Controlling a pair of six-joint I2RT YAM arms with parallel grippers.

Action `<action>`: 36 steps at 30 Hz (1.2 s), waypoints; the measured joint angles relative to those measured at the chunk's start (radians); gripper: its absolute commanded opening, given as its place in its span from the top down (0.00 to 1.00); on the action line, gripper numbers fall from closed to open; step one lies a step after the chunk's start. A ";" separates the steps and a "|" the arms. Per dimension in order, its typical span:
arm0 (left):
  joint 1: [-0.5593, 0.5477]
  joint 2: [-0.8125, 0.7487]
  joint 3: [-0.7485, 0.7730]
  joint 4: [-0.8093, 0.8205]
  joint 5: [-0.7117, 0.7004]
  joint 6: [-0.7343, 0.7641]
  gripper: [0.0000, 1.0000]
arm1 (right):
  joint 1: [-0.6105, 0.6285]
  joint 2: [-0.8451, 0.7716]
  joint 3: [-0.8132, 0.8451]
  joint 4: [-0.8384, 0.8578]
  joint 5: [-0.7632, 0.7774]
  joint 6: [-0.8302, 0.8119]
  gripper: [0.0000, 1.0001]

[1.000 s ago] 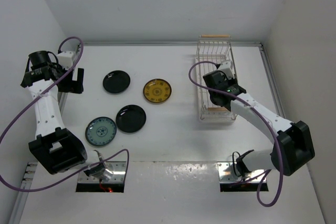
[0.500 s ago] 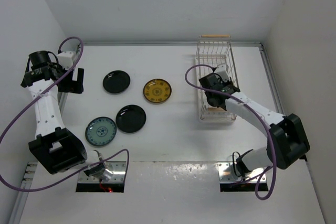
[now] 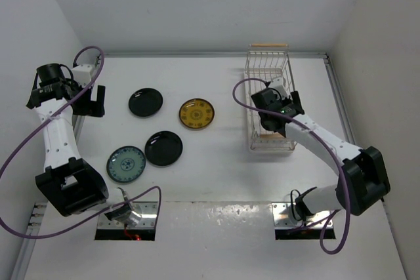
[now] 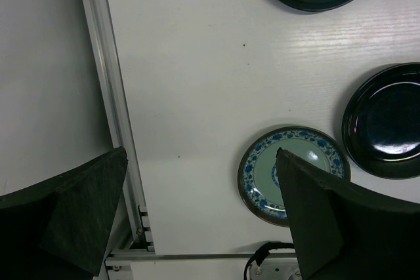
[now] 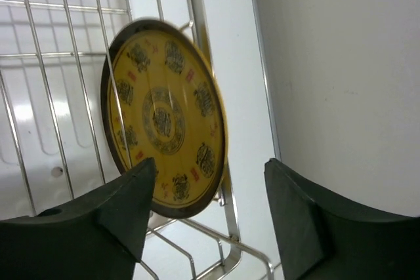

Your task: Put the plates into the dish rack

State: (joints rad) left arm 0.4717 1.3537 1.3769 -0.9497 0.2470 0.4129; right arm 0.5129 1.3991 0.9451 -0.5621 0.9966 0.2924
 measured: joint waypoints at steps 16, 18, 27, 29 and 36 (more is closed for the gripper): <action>-0.002 0.006 -0.001 0.000 0.019 -0.004 0.00 | 0.048 0.008 0.362 0.008 -0.579 -0.017 0.13; -0.008 0.006 -0.008 0.002 0.022 -0.007 0.03 | 0.053 0.084 0.386 0.047 -0.703 0.038 0.15; -0.054 0.006 -0.151 0.006 -0.023 -0.002 0.10 | 0.069 0.601 0.470 0.141 -0.968 0.288 0.37; -0.059 0.006 -0.174 0.002 -0.035 -0.001 0.10 | 0.069 0.664 0.488 0.151 -0.979 0.327 0.42; -0.065 0.013 -0.180 0.000 -0.046 -0.003 0.10 | 0.048 0.750 0.519 0.238 -1.007 0.483 0.54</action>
State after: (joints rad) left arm 0.4068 1.3663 1.1969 -0.9501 0.2012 0.4103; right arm 0.5610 2.1490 1.4643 -0.3237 -0.0101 0.7750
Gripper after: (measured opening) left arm 0.904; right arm 0.468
